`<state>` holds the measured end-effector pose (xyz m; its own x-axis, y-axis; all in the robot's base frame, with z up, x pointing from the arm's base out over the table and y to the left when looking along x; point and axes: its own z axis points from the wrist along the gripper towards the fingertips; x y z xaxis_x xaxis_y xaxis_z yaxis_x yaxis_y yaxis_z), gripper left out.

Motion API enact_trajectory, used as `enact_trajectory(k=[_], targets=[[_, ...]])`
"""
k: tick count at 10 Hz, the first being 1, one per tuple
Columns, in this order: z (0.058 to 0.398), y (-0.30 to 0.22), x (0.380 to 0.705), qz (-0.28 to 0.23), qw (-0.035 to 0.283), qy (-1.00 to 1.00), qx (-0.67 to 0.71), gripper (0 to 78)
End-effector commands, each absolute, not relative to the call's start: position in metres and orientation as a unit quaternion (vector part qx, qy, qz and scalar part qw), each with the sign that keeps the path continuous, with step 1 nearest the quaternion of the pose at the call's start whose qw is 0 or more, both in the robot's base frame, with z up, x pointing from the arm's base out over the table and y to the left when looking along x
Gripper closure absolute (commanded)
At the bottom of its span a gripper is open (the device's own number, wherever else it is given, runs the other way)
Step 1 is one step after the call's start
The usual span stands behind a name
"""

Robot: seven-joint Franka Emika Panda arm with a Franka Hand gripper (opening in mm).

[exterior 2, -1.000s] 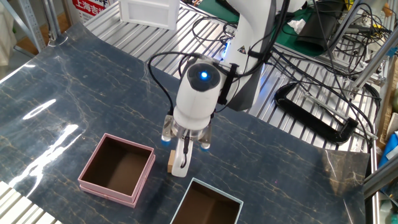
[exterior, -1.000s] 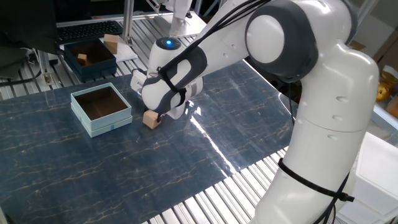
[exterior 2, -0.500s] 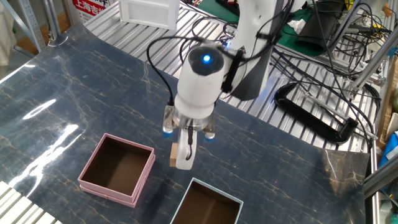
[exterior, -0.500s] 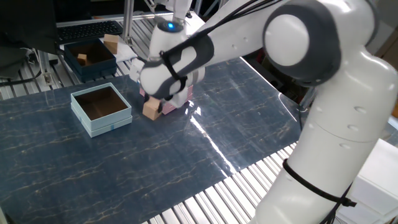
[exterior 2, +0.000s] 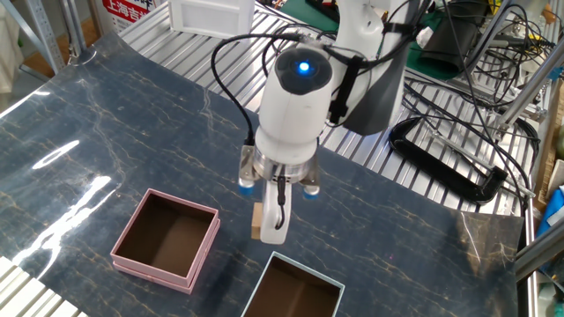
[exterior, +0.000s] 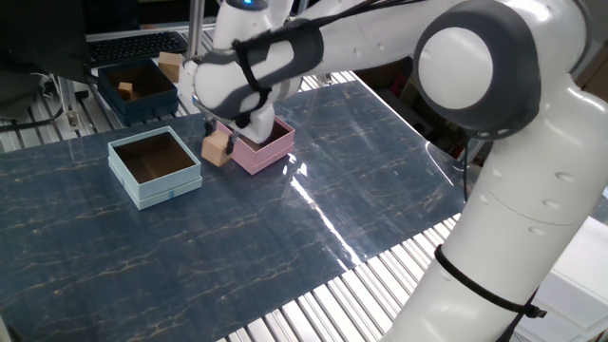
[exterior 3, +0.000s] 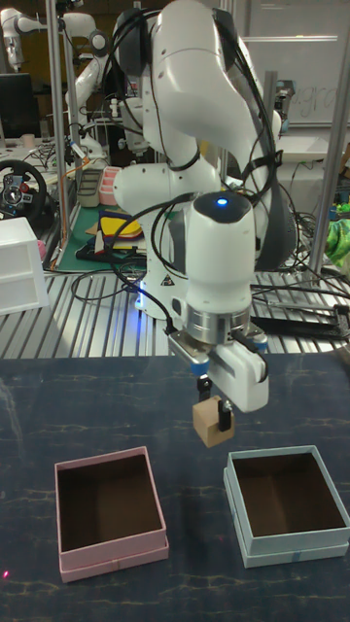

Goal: Move an object from one box to another

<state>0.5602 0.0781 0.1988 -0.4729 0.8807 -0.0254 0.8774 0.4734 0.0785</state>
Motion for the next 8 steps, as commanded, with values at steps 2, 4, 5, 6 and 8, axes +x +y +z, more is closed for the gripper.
enact_trajectory(k=[2, 4, 5, 6, 8], targets=[[0.206, 0.090, 0.573, 0.032, 0.029, 0.847, 0.531, 76.2], [0.206, 0.095, 0.578, 0.033, 0.031, 0.846, 0.531, 76.2], [0.205, 0.096, 0.580, 0.033, 0.032, 0.847, 0.530, 76.2], [0.205, 0.096, 0.582, 0.033, 0.031, 0.847, 0.529, 76.2], [0.205, 0.096, 0.582, 0.030, 0.028, 0.862, 0.505, 76.2]])
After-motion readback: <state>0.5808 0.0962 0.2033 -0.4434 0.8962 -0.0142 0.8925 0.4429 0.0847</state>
